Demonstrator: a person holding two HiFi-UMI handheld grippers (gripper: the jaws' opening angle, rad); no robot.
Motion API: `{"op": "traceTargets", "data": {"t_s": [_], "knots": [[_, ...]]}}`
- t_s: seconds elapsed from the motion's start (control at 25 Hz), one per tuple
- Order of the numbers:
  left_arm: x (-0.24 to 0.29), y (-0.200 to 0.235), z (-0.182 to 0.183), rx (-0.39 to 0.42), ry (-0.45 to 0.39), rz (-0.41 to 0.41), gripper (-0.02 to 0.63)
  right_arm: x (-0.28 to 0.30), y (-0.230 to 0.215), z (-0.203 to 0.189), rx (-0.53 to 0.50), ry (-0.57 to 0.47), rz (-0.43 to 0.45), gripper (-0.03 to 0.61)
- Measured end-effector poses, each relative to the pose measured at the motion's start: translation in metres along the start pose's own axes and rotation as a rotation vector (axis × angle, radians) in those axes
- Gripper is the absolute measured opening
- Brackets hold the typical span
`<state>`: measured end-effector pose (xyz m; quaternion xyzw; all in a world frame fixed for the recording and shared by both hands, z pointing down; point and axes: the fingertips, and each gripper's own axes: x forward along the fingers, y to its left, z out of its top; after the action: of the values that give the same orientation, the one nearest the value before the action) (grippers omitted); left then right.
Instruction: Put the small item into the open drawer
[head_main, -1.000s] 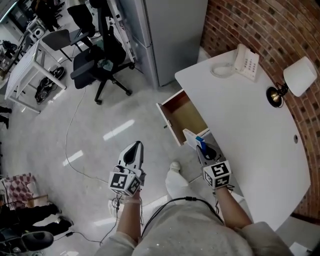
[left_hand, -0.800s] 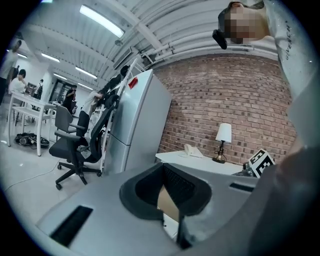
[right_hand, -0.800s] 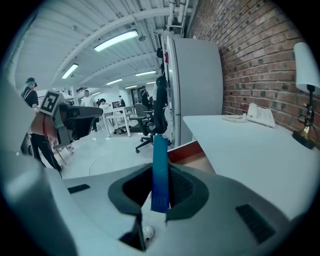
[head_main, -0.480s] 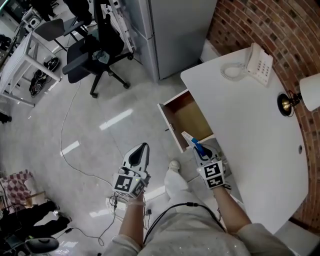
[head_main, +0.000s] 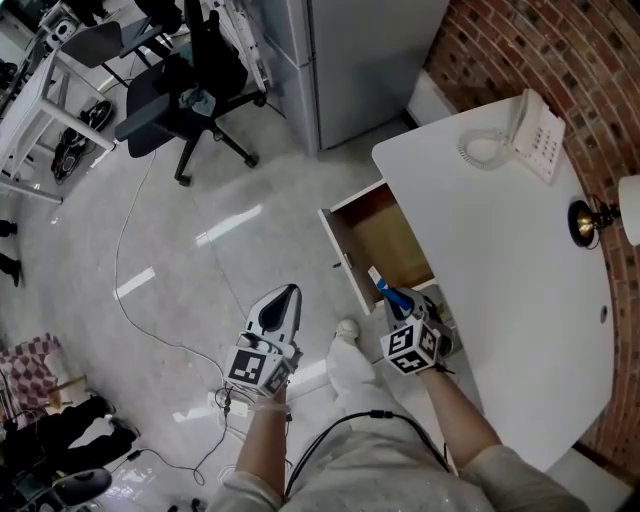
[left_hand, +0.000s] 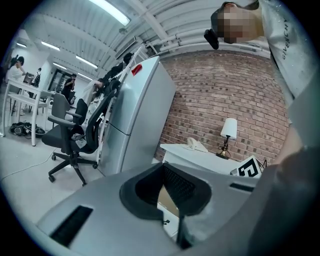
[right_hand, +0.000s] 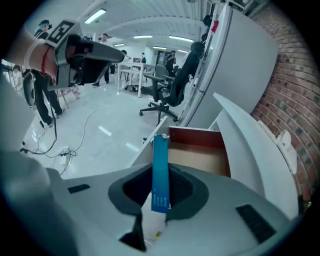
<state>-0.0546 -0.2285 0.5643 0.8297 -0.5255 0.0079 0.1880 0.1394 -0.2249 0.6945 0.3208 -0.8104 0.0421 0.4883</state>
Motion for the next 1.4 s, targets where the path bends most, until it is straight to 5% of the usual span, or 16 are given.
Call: {"op": "traceTargets", "data": {"t_s": [0.96,1.4], "knots": [[0.013,0.034,-0.01,-0.047,0.063,0.011,0.005,0.074,0.018,-0.039,-0.191,0.257,0.067,0.069],[0.021,0.046,-0.016,-0.075,0.1,-0.03,0.005,0.087,0.02,-0.044,-0.154,0.313,0.085,0.072]]}}
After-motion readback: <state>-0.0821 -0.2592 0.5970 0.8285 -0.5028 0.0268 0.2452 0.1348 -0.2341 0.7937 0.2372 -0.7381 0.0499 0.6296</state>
